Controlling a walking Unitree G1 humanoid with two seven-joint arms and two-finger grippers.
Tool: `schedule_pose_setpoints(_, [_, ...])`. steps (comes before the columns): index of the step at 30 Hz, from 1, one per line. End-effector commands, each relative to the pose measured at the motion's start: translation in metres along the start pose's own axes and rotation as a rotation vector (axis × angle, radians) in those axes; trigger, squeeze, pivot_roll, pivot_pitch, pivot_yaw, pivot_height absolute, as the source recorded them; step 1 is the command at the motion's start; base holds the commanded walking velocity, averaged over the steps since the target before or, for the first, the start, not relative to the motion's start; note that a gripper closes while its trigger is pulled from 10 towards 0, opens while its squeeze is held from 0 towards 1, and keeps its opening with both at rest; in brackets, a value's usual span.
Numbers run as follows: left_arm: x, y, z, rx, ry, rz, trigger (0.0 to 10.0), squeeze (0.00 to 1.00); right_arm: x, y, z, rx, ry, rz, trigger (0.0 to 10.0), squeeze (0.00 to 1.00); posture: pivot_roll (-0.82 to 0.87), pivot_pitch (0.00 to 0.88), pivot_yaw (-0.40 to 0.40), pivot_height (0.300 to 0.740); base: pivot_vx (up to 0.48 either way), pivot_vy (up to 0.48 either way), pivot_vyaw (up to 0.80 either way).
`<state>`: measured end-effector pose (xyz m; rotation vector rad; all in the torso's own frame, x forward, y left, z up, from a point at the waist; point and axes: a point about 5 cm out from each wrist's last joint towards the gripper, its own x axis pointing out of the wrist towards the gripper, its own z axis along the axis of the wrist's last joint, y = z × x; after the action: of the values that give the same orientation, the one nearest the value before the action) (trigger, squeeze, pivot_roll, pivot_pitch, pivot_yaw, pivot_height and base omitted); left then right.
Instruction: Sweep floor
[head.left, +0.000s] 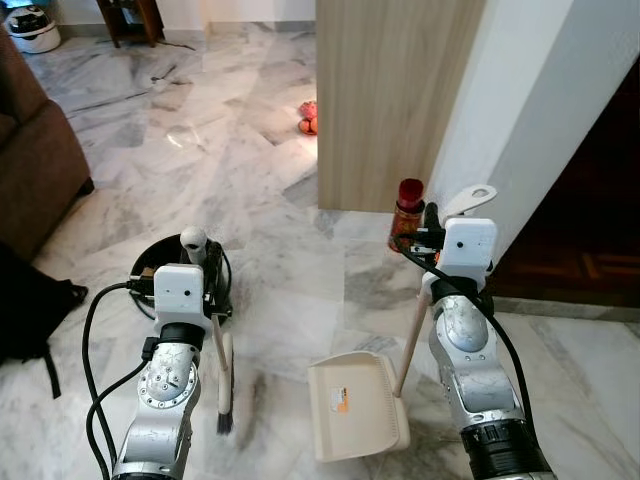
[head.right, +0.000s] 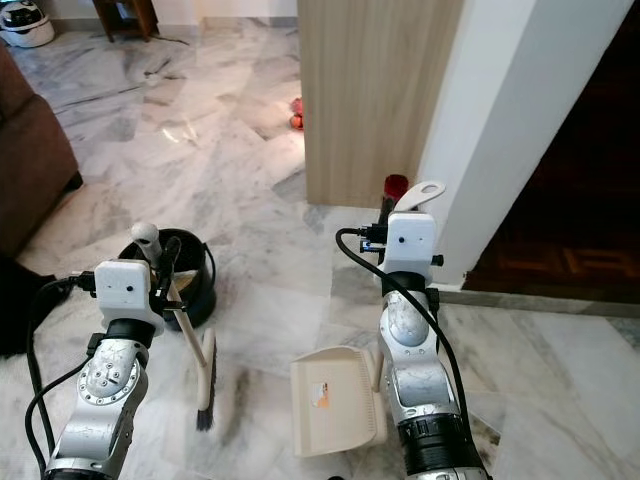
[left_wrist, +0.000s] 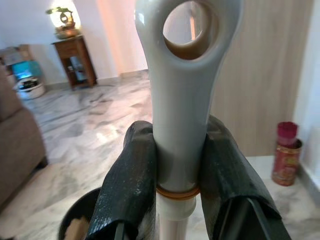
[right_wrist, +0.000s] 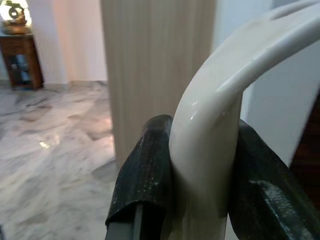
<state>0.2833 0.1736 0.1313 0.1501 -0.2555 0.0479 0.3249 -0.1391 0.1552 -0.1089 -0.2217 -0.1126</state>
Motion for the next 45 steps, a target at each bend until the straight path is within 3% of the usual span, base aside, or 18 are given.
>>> schedule_pose_setpoints(1, [0.0002, 0.0015, 0.0038, 0.017, -0.029, 0.002, 10.0, 0.0, 0.0009, -0.0001, 0.0124, 0.007, -0.057, -0.001, 10.0, 0.0, 0.08, 0.077, 0.05, 0.74, 0.0, -0.48, -0.8])
schedule_pose_setpoints(35, [0.0021, 0.0014, 0.0066, 0.008, -0.039, 0.017, 10.0, 0.0, 0.002, -0.0007, 0.0136, 0.007, -0.052, -0.001, 10.0, 0.0, 0.08, 0.115, 0.047, 0.74, 0.0, 0.0, -0.8])
schedule_pose_setpoints(45, [0.0029, 0.0036, 0.0071, 0.011, -0.04, 0.023, 10.0, 0.0, 0.0017, 0.0004, 0.0138, 0.01, -0.051, 0.0, 10.0, 0.0, 0.08, 0.118, 0.05, 0.74, 0.0, -0.291, -0.8])
